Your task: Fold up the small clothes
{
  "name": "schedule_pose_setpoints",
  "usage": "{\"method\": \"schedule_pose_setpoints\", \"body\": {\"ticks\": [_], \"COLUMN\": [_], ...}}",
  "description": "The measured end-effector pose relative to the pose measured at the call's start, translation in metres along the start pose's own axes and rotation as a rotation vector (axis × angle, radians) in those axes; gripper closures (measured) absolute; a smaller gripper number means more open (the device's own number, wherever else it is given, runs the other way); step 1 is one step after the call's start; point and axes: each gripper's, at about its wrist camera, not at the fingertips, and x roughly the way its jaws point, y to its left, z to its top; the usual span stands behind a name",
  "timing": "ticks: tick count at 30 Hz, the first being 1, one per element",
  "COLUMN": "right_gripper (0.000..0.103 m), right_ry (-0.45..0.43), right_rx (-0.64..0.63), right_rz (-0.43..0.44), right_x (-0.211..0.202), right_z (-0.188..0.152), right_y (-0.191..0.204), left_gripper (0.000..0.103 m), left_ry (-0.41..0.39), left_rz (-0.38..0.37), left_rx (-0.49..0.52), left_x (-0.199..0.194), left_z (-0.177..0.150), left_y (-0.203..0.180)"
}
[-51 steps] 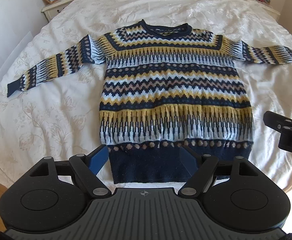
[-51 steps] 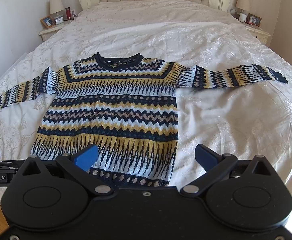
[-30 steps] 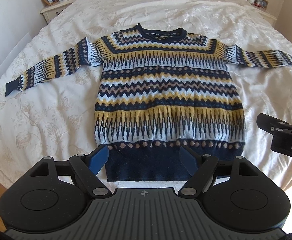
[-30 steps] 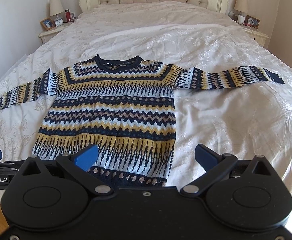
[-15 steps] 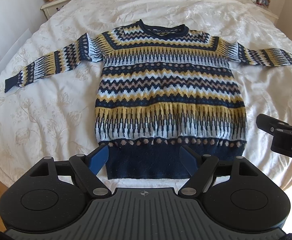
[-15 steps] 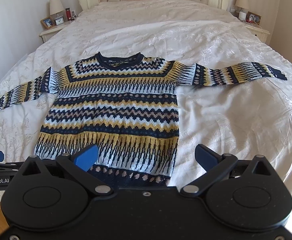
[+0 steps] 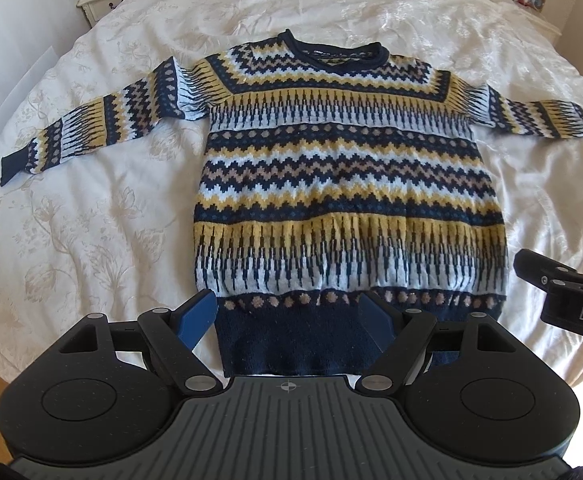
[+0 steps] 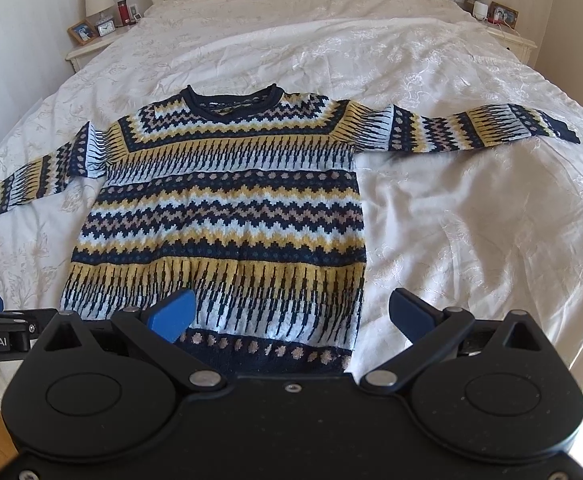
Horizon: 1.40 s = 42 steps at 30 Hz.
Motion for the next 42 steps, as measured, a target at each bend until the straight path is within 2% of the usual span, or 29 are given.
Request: {"method": "schedule_pose_setpoints", "body": {"ticks": [8, 17, 26, 42], "right_gripper": [0.001, 0.001, 0.001, 0.001], "right_ry": [0.037, 0.027, 0.028, 0.016], "right_rx": [0.088, 0.156, 0.285, 0.265], "right_rz": [-0.008, -0.047, -0.107, -0.093], "right_x": [0.026, 0.058, 0.08, 0.122], "right_z": [0.025, 0.063, 0.093, 0.142], "right_y": [0.004, -0.008, -0.067, -0.198], "left_gripper": [0.026, 0.026, 0.027, 0.027], "left_ry": [0.006, -0.037, 0.001, 0.07], "left_rz": [-0.012, -0.02, 0.008, 0.101], "left_rx": [0.007, 0.037, 0.084, -0.051], "left_x": [0.024, 0.053, 0.084, 0.107], "left_z": [0.037, 0.096, 0.139, 0.168], "left_y": [0.019, 0.039, 0.035, -0.021]}}
